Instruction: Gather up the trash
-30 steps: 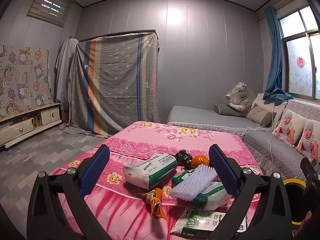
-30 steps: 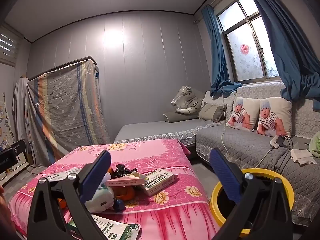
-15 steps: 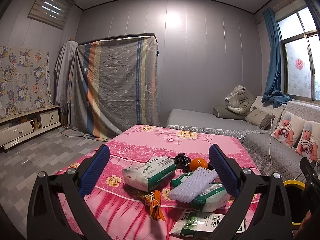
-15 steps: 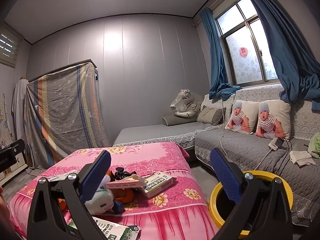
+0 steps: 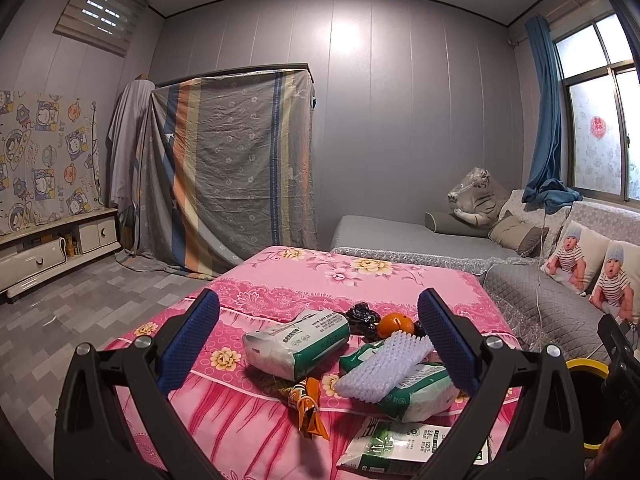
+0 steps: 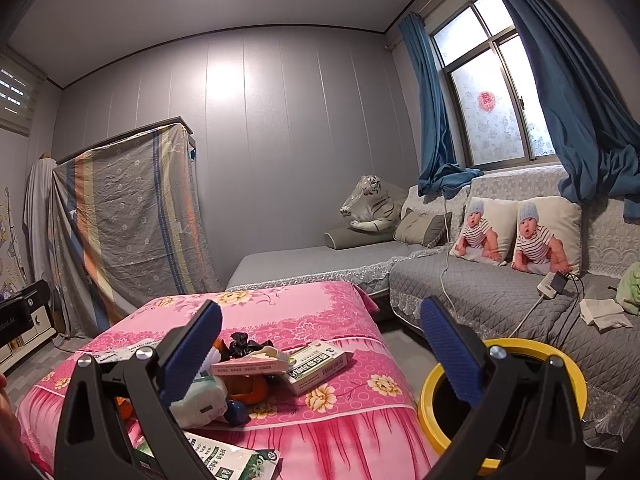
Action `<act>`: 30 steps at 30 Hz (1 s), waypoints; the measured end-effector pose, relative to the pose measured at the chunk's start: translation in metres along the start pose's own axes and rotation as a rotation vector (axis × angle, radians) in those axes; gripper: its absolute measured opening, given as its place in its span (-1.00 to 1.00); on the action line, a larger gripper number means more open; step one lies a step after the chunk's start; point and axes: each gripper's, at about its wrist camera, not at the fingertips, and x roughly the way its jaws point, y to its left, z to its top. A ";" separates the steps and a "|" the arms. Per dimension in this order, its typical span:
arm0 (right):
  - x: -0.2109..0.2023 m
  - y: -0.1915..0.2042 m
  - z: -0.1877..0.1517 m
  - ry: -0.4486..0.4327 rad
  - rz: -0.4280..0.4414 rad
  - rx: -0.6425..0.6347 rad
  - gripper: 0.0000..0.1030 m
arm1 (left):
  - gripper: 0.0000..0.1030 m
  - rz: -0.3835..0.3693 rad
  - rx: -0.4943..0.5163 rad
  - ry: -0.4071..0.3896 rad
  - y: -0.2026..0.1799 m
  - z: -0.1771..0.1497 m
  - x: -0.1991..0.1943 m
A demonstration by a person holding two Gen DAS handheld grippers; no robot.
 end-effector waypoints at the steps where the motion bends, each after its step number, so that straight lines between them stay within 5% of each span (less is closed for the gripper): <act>1: 0.000 0.000 0.000 0.000 -0.001 0.000 0.87 | 0.84 0.000 0.000 0.000 0.000 0.000 0.000; 30: 0.001 -0.003 -0.002 0.005 0.001 0.001 0.87 | 0.84 -0.007 0.009 0.015 -0.001 -0.009 0.006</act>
